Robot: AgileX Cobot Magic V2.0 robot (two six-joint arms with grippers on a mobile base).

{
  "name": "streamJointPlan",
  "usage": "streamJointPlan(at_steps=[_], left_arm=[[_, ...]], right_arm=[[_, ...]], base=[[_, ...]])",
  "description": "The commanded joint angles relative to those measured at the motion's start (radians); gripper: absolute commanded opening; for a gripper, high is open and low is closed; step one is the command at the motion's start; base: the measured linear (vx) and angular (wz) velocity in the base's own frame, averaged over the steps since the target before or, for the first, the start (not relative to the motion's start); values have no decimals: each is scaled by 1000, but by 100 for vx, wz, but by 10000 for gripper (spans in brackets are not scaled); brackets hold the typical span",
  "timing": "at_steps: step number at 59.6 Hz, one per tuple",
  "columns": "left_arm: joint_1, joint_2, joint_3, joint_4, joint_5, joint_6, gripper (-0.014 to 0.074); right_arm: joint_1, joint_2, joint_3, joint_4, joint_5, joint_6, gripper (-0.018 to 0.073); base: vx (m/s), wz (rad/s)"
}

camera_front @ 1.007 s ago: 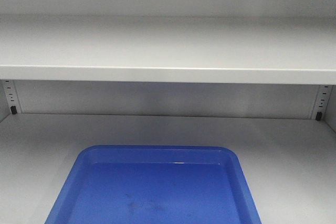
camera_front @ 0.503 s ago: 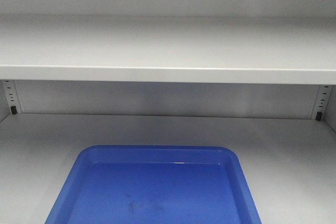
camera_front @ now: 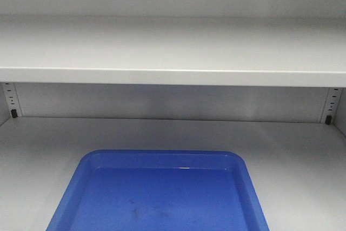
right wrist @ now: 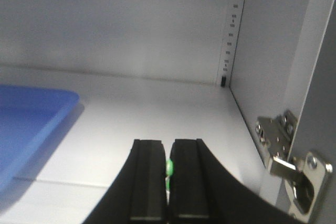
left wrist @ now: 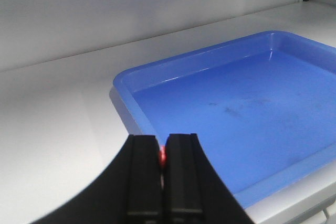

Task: Sort red and green spoons into left cabinet
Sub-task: 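Extend both grippers with the spoons toward the blue tray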

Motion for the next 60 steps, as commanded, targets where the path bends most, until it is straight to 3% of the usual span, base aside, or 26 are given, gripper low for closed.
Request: streamJointPlan(at_steps=[1,13,27,45,60], left_arm=[[-7,7,-27,-32,-52,-8,0],[-7,7,-27,-32,-35,-8,0],[-7,7,-29,-33,-145,-8,0],[-7,12,-74,-34,-261,-5,0],[-7,103,-167,-41,-254,23,0]], right_arm=[[-4,14,-30,-9,-114,-6,-4],[-4,14,-30,-9,-114,-6,-4],[-4,47,-30,-9,-203,-8,-4],[-3,249,-30,-6,-466,-7,-3],[-2,487,-30,-11,-763,13,-3]], base=[[0,0],[0,0],[0,0],[0,0],[0,0]])
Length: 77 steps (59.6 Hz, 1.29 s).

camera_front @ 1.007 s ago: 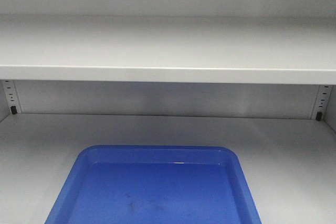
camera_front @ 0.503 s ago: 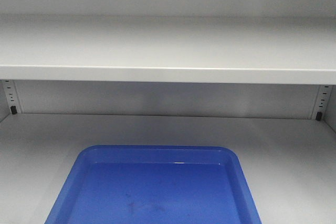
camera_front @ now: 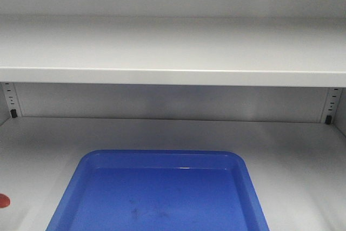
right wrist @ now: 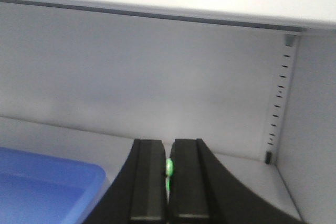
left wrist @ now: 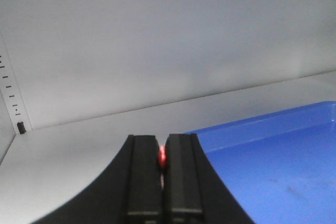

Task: Sort red and green spoons into left cabinet
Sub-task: 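Extend both grippers with the spoons toward the blue tray, then lower both held spoons over the blue tray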

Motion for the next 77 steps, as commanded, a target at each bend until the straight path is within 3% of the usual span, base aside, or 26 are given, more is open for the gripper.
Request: streamJointPlan(at_steps=[1,7,12,16,25,26,31,33,36,53,77], left_arm=[[-7,50,-72,-31,-47,14,0],[-7,107,-109,-82,-25,16,0],[-7,154,-117,-142,2,63,0],[-7,190,-120,-218,36,149,0],[-7,242,-120,-513,126,449,0],[-7,247,-120,-564,152,518,0],[-7,279,-120,-772,231,716,0],[-7,293,-120,-840,279,813,0],[-7,313,-120,-914,329,894,0],[-7,449,-124,-912,510,897,0],[-7,648,-214,-912,636,947,0]], right_arm=[[-2,87,-30,-10,-199,17,-3],[-2,185,-30,-61,-315,91,-3],[-2,253,-30,-187,-413,188,-3],[-2,309,-30,-320,-512,296,-3],[-2,434,-34,-569,-696,509,-3],[-2,450,-35,-581,-712,526,-3],[-2,508,-35,-609,-778,563,-3],[-2,532,-35,-610,-808,566,-3],[-2,556,-35,-610,-844,566,-3],[-2,667,-36,-611,-1024,569,-3],[-2,827,-177,-699,-1058,654,-3]], base=[[0,0],[0,0],[0,0],[0,0],[0,0],[0,0],[0,0],[0,0],[0,0],[0,0],[0,0]])
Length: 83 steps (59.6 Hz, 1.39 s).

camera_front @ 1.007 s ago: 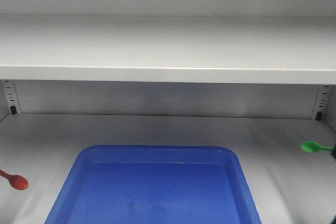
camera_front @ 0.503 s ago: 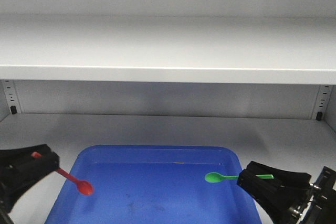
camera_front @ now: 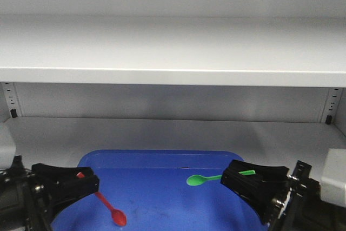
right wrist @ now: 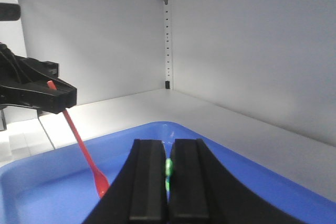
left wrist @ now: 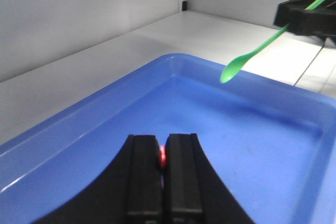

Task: Sort red and green spoons into left cabinet
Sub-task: 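Lower both held spoons over the blue tray, then open both grippers to drop the red and green spoons into the tray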

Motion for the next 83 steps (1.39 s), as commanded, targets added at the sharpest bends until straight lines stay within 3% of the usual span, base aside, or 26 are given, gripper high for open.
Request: streamJointPlan(at_steps=[1,16,26,34,46,51,58,66,76,83], left_arm=[[-7,21,-65,-120,61,8,0],[-7,78,-133,-120,65,8,13],[-7,84,-133,-120,67,10,92],[-7,84,-133,-120,64,19,225],[-7,84,-133,-120,57,43,486],[-7,84,-134,-120,57,44,580],[-7,84,-141,-120,58,44,638],[-7,79,-181,-120,59,44,631],[-7,61,-226,-118,77,33,571],[-7,44,-224,-85,79,-19,472]], right_arm=[[-2,12,-59,33,-67,19,-3],[-2,62,-71,49,-60,19,17],[-2,82,-71,42,-58,19,115],[-2,82,-71,42,-59,15,284],[-2,82,-71,58,-32,18,640],[-2,82,-71,76,-16,19,731],[-3,82,-71,105,-13,15,726],[-3,77,-71,145,-16,6,704],[-3,44,-71,180,-29,-23,638],[-3,-10,-71,172,19,-23,517]], base=[[0,0],[0,0],[0,0],[0,0],[0,0],[0,0],[0,0],[0,0],[0,0],[0,0]])
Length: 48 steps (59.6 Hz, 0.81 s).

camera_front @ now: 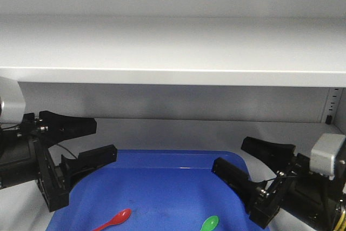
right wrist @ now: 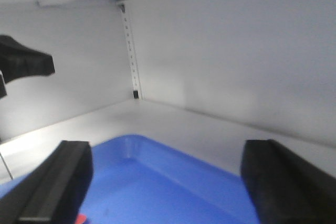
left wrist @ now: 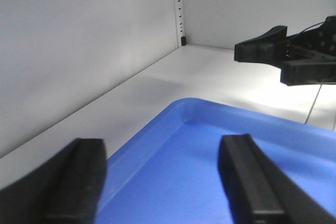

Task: Sort red and green spoons into left cabinet

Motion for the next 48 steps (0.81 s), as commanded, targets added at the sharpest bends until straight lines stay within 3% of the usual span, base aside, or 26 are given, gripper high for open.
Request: streamJointPlan(at_steps=[1,7,13,16,29,40,48], left_arm=[[-7,-40,-36,-86,34,-58,447],[-7,-65,-36,-55,26,-161,262],[-7,-102,-36,17,0,-183,8],[-7,-122,-36,64,-16,-193,-9],[-7,-241,-36,295,-90,-392,0],[-7,-343,-35,462,-126,-545,-1],[-7,-417,12,504,-149,-622,-1]], right_arm=[[-3,-71,-32,37,-20,-12,489],[-3,-138,-32,20,95,-10,314],[-3,-221,-31,-56,236,8,84],[-3,-258,-30,-106,291,30,-15],[-3,-427,-30,-385,498,324,-6],[-3,-560,-27,-656,525,613,-4],[-3,-641,-3,-840,527,824,-4]], base=[[0,0],[0,0],[0,0],[0,0],[0,0],[0,0],[0,0]])
